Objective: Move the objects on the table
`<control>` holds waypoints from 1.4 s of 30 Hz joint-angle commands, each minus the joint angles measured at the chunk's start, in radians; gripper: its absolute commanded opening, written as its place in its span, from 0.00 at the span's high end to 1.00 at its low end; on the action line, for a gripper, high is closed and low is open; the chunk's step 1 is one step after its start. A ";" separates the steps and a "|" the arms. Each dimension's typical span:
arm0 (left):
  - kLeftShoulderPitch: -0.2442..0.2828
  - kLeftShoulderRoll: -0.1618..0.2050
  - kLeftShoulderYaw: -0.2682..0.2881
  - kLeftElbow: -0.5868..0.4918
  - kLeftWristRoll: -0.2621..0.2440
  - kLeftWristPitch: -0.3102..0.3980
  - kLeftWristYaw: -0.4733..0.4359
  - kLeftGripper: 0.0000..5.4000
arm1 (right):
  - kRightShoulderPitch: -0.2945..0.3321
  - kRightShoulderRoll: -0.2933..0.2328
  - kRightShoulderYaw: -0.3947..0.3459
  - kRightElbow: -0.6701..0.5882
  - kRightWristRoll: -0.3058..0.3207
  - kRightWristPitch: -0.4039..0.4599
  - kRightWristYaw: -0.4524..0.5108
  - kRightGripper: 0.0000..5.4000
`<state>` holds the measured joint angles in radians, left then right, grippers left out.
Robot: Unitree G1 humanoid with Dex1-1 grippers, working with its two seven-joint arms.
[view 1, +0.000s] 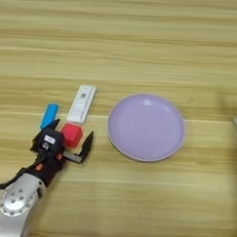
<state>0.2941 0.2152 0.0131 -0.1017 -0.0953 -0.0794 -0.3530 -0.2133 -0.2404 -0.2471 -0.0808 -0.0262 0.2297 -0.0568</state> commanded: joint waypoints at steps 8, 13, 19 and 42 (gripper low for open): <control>-0.017 0.008 -0.011 0.061 0.026 -0.016 0.013 0.00 | -0.012 -0.011 0.000 -0.010 -0.003 0.003 0.001 0.00; -0.022 0.004 -0.011 0.077 0.022 -0.023 0.017 0.00 | -0.012 -0.012 0.000 -0.010 -0.003 0.002 0.001 0.00; -0.028 0.002 -0.005 0.092 0.016 -0.026 0.023 0.00 | -0.012 -0.011 0.000 -0.012 -0.003 0.003 0.001 0.00; -0.047 -0.025 -0.012 0.116 0.003 -0.041 0.020 0.40 | -0.007 -0.012 -0.002 -0.014 -0.002 0.002 0.002 0.00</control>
<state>0.2558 0.1958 0.0049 0.0070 -0.0871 -0.1087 -0.3347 -0.2132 -0.2405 -0.2473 -0.0840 -0.0263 0.2297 -0.0570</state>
